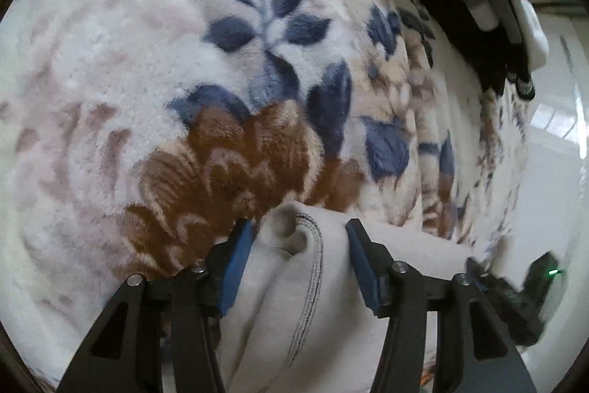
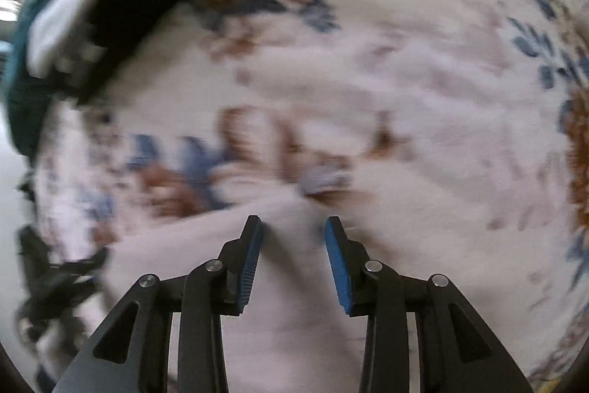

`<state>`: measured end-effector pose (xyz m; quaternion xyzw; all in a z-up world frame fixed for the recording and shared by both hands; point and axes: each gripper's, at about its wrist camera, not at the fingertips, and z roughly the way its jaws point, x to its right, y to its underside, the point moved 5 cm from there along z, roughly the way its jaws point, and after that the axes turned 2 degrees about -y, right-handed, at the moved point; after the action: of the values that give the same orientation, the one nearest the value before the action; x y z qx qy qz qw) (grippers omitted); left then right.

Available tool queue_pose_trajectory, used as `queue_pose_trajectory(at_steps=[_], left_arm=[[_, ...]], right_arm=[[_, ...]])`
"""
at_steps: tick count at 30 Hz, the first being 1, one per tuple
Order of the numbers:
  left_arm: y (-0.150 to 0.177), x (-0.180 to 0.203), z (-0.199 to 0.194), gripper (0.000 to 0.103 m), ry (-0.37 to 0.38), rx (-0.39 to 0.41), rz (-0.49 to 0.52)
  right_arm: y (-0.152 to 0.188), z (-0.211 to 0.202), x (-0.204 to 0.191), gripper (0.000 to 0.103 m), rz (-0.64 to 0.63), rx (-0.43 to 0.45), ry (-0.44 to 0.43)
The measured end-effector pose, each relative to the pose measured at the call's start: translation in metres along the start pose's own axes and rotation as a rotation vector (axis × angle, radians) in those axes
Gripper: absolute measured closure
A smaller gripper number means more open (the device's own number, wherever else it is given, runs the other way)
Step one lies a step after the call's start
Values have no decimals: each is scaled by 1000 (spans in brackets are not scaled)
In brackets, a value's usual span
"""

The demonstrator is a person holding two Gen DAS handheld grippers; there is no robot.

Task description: Fold small clothes

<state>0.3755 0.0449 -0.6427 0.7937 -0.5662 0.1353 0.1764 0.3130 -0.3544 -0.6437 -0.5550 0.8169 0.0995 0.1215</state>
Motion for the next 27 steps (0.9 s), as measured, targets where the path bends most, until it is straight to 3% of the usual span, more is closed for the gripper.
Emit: queue_pose_trajectory(at_steps=[3,5,6,7,8,9,11,15,20,22,23,24,25,26,27], left_arm=[[1,4,-19,54,72,13,3],[4,4,-39,51,160,29,12],[7,2,-46,48,189,34,17],[9,-1,-52,40,201,39,24],[13,-6,-53,34,192,40,42],[17,-12,-51,34,165,33,71],[26,-25,-38,34,153,-27,80],[41,-32,-10,34,303,-149,11],[50,-16,7,34,298,-184,68],[50,-8,9,37,297,-159,82],[49,-5,6,60,299,-144,94],[49,-1,2,78,272,-117,117],[48,2,2,84,270,-107,125],[48,5,-4,84,276,-91,135],[46,5,-8,85,277,-79,142]], right_arm=[[-1,-2,8,62,22,-13,-35],[-2,-14,14,51,44,-10,-88],[-2,-20,18,39,54,-14,-126],[-2,-24,22,30,64,-26,-169],[1,-24,27,28,73,-51,-218],[5,-19,31,25,76,-93,-256],[15,-5,38,25,83,-177,-312],[37,32,41,25,111,-326,-460],[43,48,29,24,115,-348,-562],[44,49,24,24,117,-352,-580],[44,50,20,26,113,-351,-584],[47,49,17,37,94,-349,-578],[48,49,12,64,66,-343,-549],[50,49,8,75,52,-340,-534],[50,47,6,78,53,-327,-530]])
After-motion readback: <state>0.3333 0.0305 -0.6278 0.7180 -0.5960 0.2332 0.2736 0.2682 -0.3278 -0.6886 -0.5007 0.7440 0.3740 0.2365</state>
